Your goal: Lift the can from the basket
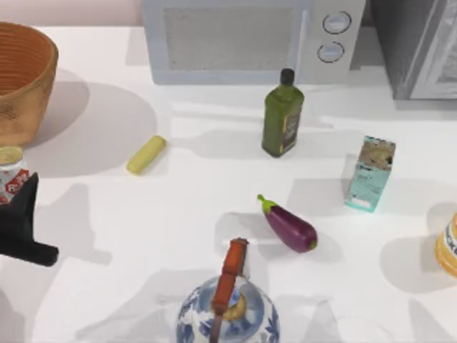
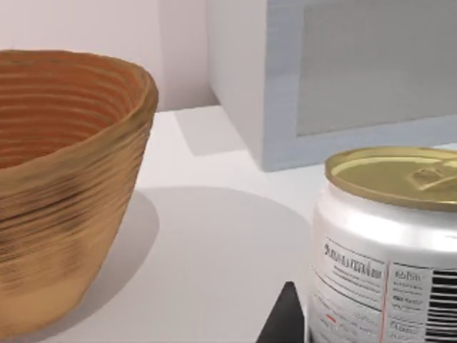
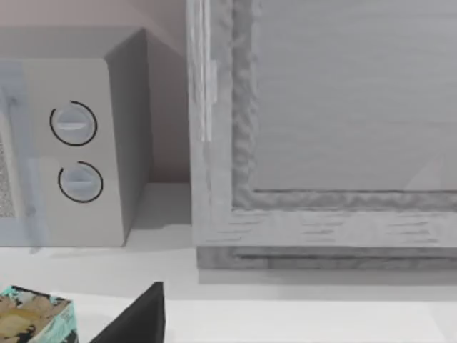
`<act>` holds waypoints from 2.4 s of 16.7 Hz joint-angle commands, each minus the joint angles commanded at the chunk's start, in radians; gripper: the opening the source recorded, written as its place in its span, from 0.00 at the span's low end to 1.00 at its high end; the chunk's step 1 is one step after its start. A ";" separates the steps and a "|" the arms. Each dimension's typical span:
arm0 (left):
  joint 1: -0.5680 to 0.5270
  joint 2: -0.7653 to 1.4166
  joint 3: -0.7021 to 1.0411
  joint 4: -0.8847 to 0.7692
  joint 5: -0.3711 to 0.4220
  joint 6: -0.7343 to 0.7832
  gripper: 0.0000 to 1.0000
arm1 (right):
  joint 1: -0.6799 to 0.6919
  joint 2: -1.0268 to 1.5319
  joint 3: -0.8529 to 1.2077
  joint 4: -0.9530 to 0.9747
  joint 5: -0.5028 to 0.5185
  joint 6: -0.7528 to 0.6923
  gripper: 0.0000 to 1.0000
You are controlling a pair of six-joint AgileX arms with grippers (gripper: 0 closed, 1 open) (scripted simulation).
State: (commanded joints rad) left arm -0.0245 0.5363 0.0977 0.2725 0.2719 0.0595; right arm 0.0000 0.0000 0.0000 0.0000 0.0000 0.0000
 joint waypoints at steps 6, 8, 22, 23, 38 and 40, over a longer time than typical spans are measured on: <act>-0.012 0.306 0.090 0.168 0.159 0.018 0.00 | 0.000 0.000 0.000 0.000 0.000 0.000 1.00; -0.017 0.409 0.121 0.221 0.212 0.023 0.00 | 0.000 0.000 0.000 0.000 0.000 0.000 1.00; -0.056 1.064 0.377 0.591 0.584 0.041 0.00 | 0.000 0.000 0.000 0.000 0.000 0.000 1.00; -0.057 1.107 0.396 0.616 0.609 0.040 0.00 | 0.000 0.000 0.000 0.000 0.000 0.000 1.00; -0.077 1.650 0.678 0.944 0.989 0.052 0.00 | 0.000 0.000 0.000 0.000 0.000 0.000 1.00; -0.078 1.714 0.712 0.983 1.037 0.054 0.00 | 0.000 0.000 0.000 0.000 0.000 0.000 1.00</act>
State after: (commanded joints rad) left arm -0.1025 2.2498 0.8094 1.2551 1.3090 0.1138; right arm 0.0000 0.0000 0.0000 0.0000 0.0000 0.0000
